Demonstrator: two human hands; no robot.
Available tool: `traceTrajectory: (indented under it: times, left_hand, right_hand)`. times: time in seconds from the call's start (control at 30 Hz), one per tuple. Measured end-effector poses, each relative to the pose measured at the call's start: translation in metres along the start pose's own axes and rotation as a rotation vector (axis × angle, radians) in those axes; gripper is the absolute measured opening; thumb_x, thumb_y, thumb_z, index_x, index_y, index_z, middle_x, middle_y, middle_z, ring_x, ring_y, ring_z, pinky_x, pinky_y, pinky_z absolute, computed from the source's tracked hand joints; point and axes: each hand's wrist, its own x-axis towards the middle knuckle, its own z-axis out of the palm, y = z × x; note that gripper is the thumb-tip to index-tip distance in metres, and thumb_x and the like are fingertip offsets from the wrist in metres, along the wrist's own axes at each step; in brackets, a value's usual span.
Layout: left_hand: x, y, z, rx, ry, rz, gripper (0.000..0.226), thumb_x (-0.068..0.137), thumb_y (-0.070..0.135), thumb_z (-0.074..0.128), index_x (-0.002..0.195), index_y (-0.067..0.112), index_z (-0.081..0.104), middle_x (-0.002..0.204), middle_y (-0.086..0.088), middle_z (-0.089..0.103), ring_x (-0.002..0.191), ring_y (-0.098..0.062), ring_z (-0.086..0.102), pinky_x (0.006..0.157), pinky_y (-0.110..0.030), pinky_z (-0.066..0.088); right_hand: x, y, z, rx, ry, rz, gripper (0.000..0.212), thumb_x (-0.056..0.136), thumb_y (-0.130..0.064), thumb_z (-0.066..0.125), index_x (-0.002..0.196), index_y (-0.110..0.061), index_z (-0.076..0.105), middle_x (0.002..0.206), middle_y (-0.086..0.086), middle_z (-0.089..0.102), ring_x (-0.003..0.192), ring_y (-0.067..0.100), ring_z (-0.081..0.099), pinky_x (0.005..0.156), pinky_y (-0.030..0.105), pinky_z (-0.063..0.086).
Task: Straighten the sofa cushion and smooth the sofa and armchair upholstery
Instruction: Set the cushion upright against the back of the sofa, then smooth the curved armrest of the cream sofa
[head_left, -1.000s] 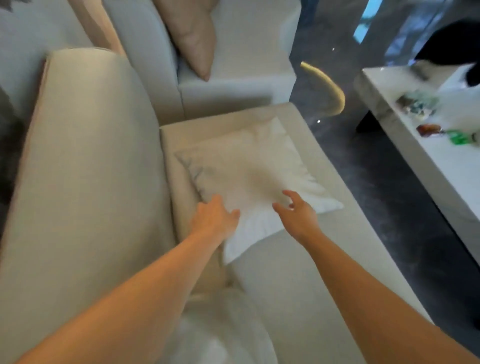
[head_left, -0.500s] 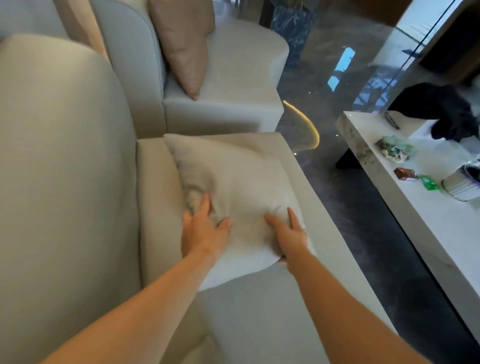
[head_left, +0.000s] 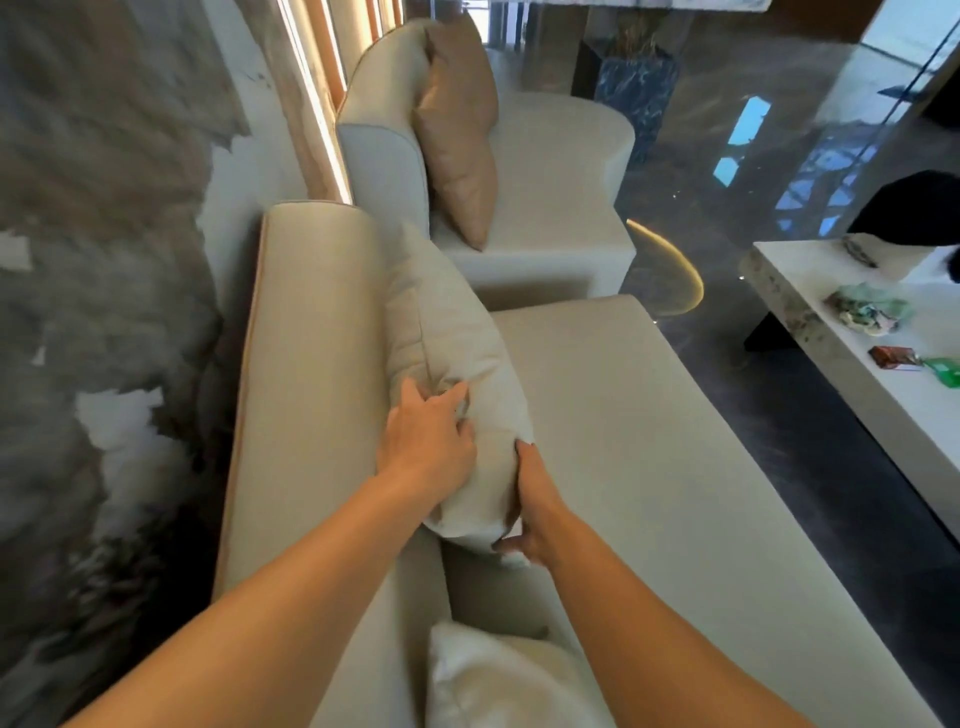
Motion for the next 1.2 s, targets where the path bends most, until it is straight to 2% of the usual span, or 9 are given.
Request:
traceTrajectory:
  times: [0.07,0.13,0.37,0.43,0.57,0.87,1.03,1.1,1.2]
  left_hand:
    - [-0.007,-0.001,-0.003,-0.018,0.003,-0.002,0.049,0.091,0.031,0.05,0.14,0.034,0.043,0.125,-0.012,0.039,0.113,-0.037,0.044,0.099,-0.043,0.041]
    - [-0.016,0.005,-0.009,0.0,-0.011,-0.006,0.05,0.09,0.027,0.049,0.139,0.032,0.044,0.127,-0.013,0.042,0.116,-0.037,0.043,0.098,-0.043,0.041]
    - [-0.129,0.049,-0.027,0.128,-0.071,-0.063,0.037,0.088,0.017,0.048,0.124,0.015,0.059,0.13,-0.013,0.057,0.117,-0.035,0.054,0.096,-0.04,0.047]
    - [-0.18,0.069,-0.03,0.202,-0.07,-0.089,0.033,0.088,0.019,0.048,0.117,0.013,0.062,0.126,-0.015,0.06,0.113,-0.036,0.057,0.093,-0.04,0.049]
    - [-0.297,0.104,-0.034,0.373,-0.084,-0.066,0.031,0.085,0.022,0.049,0.109,0.01,0.065,0.117,-0.019,0.064,0.104,-0.039,0.061,0.086,-0.041,0.051]
    - [-0.538,0.066,0.019,0.527,-0.357,-0.282,0.04,0.085,0.021,0.044,0.123,0.013,0.054,0.13,-0.015,0.052,0.119,-0.04,0.047,0.094,-0.048,0.043]
    - [-0.653,0.022,0.083,0.407,-0.223,-0.314,0.041,0.094,0.026,0.041,0.134,0.023,0.035,0.146,-0.011,0.026,0.13,-0.044,0.023,0.1,-0.061,0.036]
    - [-0.69,0.008,0.108,0.342,-0.148,-0.293,0.048,0.098,0.036,0.031,0.144,0.03,0.02,0.159,-0.005,0.007,0.141,-0.044,0.006,0.104,-0.066,0.029]
    - [-0.728,0.002,0.135,0.254,-0.062,-0.34,0.054,0.097,0.047,0.017,0.148,0.041,0.0,0.161,0.006,-0.011,0.143,-0.043,-0.009,0.107,-0.069,0.022]
  right_hand:
    - [-0.021,0.002,-0.007,0.012,0.002,-0.019,0.065,0.094,-0.063,0.04,0.15,-0.033,0.029,0.158,0.001,0.027,0.136,0.04,0.036,0.095,0.06,0.047]
    - [-0.049,-0.002,-0.017,-0.075,-0.026,-0.062,0.057,0.095,-0.054,0.049,0.145,-0.03,0.037,0.153,0.001,0.033,0.125,0.04,0.047,0.095,0.055,0.052]
    - [-0.188,0.007,-0.069,-0.665,-0.039,-0.383,0.019,0.092,-0.021,0.055,0.101,-0.01,0.068,0.101,0.008,0.067,0.082,0.027,0.063,0.066,0.032,0.054]
    - [-0.234,0.02,-0.095,-0.878,-0.016,-0.536,0.022,0.089,-0.018,0.054,0.097,-0.009,0.072,0.091,0.009,0.069,0.083,0.031,0.066,0.073,0.033,0.053]
    - [-0.33,0.062,-0.159,-1.246,0.025,-0.727,0.021,0.086,-0.02,0.05,0.084,-0.013,0.069,0.103,0.018,0.072,0.098,0.034,0.063,0.079,0.033,0.046]
    - [-0.445,0.247,-0.261,-1.616,-0.067,-0.464,0.036,0.092,-0.028,0.051,0.125,-0.02,0.062,0.135,0.014,0.06,0.123,0.032,0.056,0.101,0.04,0.046]
    - [-0.484,0.389,-0.29,-1.617,-0.024,-0.432,0.036,0.092,-0.037,0.046,0.119,-0.021,0.063,0.128,0.014,0.061,0.116,0.035,0.058,0.098,0.043,0.047]
    - [-0.497,0.439,-0.297,-1.65,0.094,-0.564,0.04,0.096,-0.042,0.041,0.124,-0.018,0.058,0.133,0.013,0.055,0.123,0.036,0.051,0.105,0.045,0.038]
    - [-0.509,0.486,-0.305,-1.636,0.165,-0.645,0.062,0.097,-0.053,0.029,0.151,-0.023,0.023,0.161,0.007,0.024,0.148,0.03,0.014,0.12,0.051,0.009]
